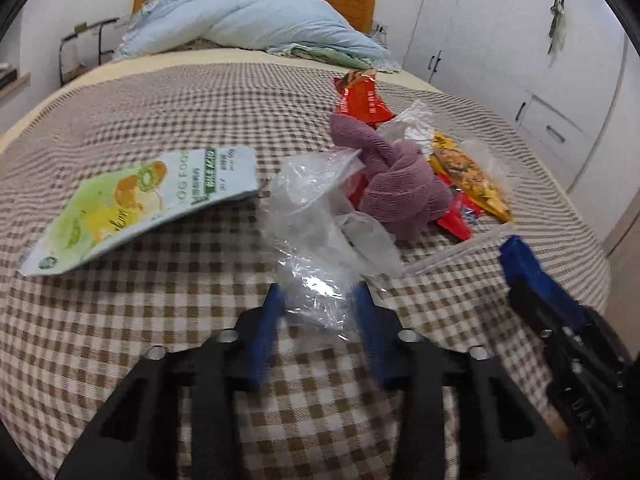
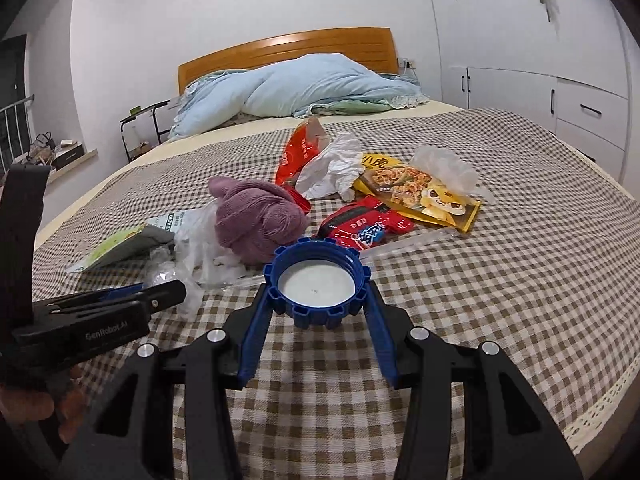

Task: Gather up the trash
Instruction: 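Grasp the crumpled clear plastic bag with the left tool, then lift the clear bag with the left tool while the right tool lifts the cap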

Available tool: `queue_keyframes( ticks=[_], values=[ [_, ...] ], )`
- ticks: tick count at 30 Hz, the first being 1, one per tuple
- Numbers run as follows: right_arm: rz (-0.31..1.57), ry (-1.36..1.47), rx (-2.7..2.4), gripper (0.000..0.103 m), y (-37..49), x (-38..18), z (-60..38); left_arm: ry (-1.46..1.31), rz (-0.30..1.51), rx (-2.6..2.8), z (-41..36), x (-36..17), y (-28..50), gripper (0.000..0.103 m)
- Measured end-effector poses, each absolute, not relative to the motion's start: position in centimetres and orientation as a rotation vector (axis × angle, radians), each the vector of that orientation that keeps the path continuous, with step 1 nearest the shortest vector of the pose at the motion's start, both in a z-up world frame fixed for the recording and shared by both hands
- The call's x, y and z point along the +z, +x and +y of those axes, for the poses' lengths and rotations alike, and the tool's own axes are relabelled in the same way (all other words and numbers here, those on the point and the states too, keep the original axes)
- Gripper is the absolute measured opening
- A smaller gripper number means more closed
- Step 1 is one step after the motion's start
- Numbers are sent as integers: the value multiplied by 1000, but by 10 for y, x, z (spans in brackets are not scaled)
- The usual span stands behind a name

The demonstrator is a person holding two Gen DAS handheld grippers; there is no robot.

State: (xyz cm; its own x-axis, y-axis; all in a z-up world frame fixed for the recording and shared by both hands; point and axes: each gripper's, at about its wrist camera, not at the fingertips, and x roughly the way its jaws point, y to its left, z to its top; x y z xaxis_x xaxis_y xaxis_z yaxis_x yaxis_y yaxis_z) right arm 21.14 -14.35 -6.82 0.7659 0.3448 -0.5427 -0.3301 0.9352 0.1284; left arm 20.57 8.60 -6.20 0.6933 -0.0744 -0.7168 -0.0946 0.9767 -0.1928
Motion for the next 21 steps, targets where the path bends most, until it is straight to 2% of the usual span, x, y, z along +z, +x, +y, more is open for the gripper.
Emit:
queue_keyframes(
  ticks=[21],
  values=[
    [572, 6, 385, 46, 204, -65, -144, -273, 703, 13, 94, -40, 175, 32]
  ],
)
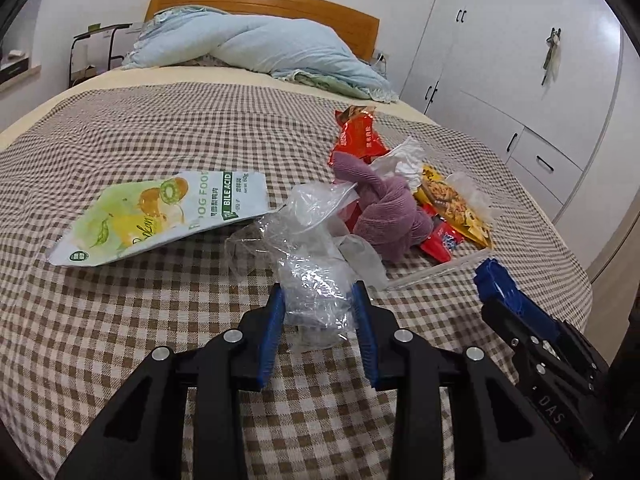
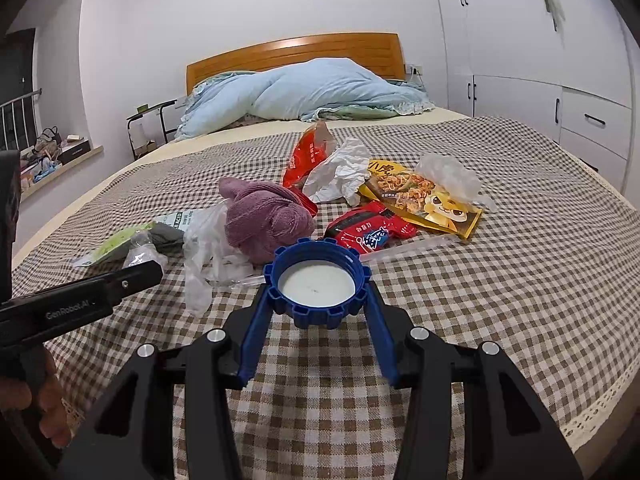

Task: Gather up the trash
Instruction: 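Lift the clear bag with the left tool while the right tool lifts the cap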

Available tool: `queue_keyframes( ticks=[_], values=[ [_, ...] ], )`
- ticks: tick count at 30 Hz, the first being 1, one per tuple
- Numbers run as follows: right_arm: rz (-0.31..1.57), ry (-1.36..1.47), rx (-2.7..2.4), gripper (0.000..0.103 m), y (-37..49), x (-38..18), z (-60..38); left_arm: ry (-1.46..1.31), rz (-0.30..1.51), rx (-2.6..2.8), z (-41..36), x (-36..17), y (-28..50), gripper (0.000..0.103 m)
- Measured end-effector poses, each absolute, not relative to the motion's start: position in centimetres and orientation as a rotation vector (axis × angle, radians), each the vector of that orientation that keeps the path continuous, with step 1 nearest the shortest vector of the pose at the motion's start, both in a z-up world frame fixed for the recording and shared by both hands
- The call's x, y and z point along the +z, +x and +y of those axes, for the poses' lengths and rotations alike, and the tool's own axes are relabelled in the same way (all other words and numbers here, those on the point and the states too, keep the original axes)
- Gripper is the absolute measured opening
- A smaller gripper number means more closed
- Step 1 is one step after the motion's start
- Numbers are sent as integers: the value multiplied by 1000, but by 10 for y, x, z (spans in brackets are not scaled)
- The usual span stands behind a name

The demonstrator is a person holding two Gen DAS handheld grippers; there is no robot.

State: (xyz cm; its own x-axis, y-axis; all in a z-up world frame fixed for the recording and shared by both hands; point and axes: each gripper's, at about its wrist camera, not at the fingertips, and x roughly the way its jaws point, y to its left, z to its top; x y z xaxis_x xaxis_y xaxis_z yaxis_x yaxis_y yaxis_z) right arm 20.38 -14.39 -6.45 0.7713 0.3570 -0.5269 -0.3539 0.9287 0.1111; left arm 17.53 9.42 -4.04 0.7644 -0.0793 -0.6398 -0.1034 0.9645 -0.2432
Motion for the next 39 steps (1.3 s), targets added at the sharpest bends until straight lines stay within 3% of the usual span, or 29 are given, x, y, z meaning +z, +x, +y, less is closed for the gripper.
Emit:
queue_keyframes(
  ticks=[39],
  values=[
    [481, -67, 399, 46, 132, -30, -174, -234, 620, -90, 46, -5, 92, 32]
  ],
)
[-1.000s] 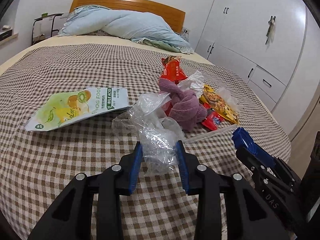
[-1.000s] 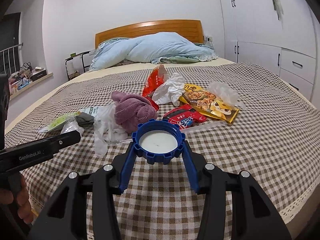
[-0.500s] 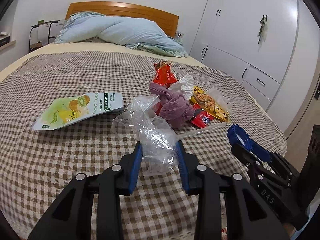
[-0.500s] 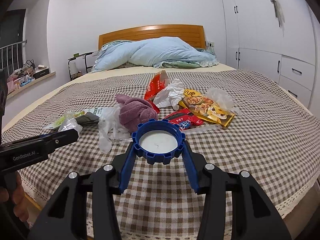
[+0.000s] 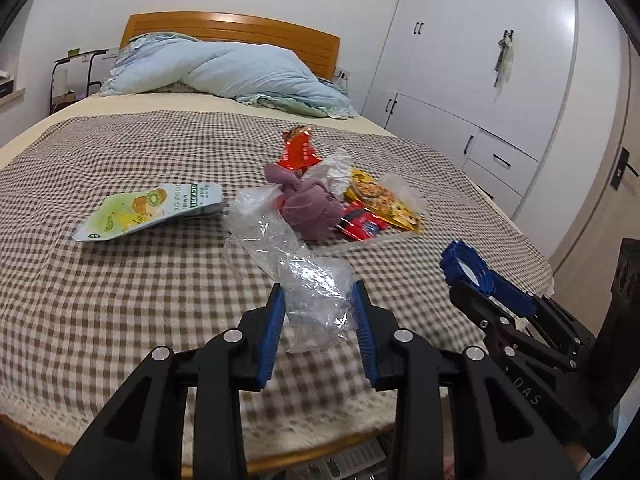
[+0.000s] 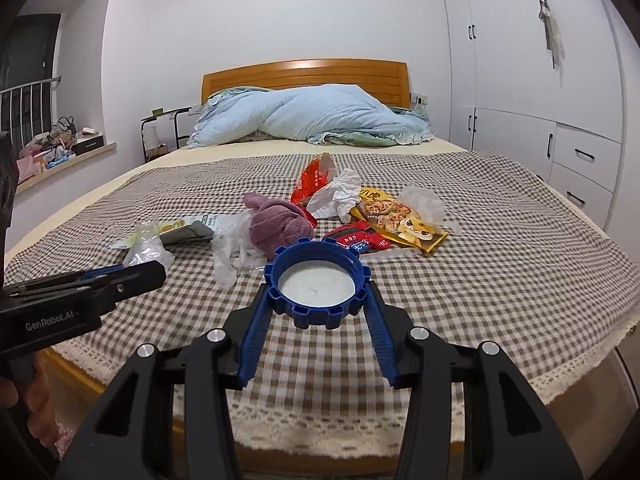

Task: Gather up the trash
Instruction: 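Lift the clear bag with the left tool while the right tool lifts the cap, then carry both held items down beside the bed toward the trash bag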

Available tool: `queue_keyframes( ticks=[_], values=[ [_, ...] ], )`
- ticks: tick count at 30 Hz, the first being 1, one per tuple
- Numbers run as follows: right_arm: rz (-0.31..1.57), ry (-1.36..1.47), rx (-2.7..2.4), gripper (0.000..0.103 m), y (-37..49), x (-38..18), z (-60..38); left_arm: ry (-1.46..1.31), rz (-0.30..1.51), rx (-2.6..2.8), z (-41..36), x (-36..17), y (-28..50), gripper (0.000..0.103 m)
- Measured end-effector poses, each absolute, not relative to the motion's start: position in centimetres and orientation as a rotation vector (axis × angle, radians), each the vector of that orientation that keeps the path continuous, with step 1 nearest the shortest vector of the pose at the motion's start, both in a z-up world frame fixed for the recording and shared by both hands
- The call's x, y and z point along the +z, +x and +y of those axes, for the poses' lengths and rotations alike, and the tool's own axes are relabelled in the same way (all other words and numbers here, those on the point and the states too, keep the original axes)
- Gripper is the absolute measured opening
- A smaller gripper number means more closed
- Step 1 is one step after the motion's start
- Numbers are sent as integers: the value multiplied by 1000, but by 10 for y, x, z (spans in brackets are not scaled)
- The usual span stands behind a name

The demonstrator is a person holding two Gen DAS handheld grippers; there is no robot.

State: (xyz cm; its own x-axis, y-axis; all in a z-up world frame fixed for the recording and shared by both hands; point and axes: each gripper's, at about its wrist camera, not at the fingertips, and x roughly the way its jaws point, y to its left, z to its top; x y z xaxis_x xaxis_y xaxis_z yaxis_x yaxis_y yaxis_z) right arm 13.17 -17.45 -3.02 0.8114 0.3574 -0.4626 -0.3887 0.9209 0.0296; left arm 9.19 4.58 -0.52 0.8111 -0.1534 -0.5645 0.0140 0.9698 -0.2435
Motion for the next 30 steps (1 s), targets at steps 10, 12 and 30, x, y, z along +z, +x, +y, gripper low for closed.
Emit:
queue_keyframes(
  ticks=[10, 12, 30],
  values=[
    [482, -74, 402, 46, 94, -27, -190, -221, 629, -115, 24, 2, 51, 32],
    [490, -74, 402, 46, 89, -29, -193, -219, 632, -119, 21, 2, 44, 32],
    [566, -80, 395, 46, 54, -51, -215, -191, 684, -135, 4, -8, 5, 32]
  ],
)
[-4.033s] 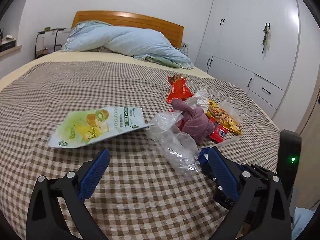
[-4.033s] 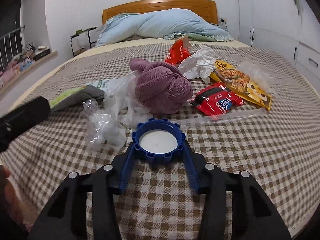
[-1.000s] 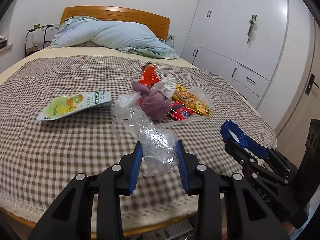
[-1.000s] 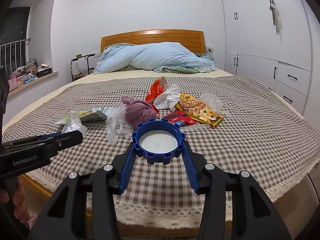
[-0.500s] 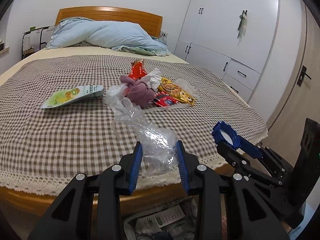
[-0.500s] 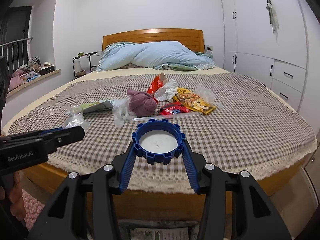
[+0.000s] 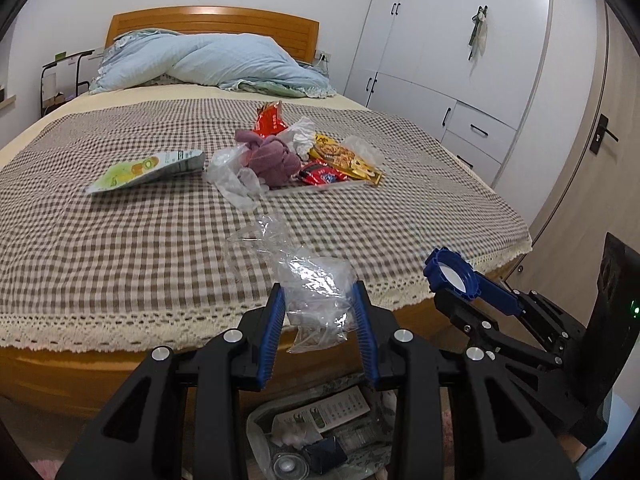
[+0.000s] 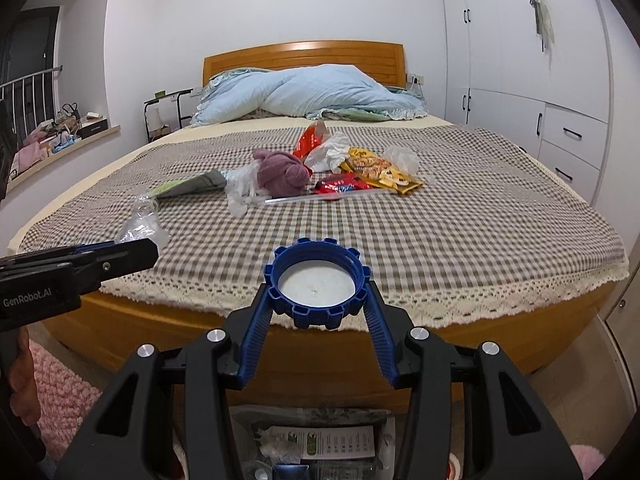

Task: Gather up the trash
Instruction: 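Carry both held items down beside the bed toward the trash bag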

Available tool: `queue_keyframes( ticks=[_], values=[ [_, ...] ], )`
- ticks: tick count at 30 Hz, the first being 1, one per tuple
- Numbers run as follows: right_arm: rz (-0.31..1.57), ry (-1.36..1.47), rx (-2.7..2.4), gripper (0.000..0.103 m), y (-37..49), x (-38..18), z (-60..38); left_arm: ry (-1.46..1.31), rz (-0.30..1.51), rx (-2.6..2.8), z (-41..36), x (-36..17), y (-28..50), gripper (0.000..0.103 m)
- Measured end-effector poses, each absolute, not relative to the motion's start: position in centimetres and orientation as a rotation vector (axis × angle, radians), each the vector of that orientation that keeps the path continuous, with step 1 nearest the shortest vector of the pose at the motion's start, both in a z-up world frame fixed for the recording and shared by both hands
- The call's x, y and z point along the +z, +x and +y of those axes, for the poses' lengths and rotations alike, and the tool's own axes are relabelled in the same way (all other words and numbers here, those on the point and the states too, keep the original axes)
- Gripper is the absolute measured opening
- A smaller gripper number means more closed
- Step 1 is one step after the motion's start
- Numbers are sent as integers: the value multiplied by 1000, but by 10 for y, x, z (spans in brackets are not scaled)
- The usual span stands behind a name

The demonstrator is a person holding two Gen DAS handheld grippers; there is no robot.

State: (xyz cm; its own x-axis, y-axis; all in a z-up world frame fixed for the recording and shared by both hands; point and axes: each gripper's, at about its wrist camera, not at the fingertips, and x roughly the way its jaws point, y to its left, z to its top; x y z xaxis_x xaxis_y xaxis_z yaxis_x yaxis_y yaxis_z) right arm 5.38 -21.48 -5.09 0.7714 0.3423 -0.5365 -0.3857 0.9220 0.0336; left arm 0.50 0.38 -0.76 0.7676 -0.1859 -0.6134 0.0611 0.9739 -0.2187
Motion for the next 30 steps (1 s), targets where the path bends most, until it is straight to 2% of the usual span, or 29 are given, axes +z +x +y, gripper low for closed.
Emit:
queue_keyframes(
  ticks=[30],
  values=[
    [738, -130, 385, 46, 26, -99, -228, -207, 880, -130, 5, -76, -19, 32]
  ],
)
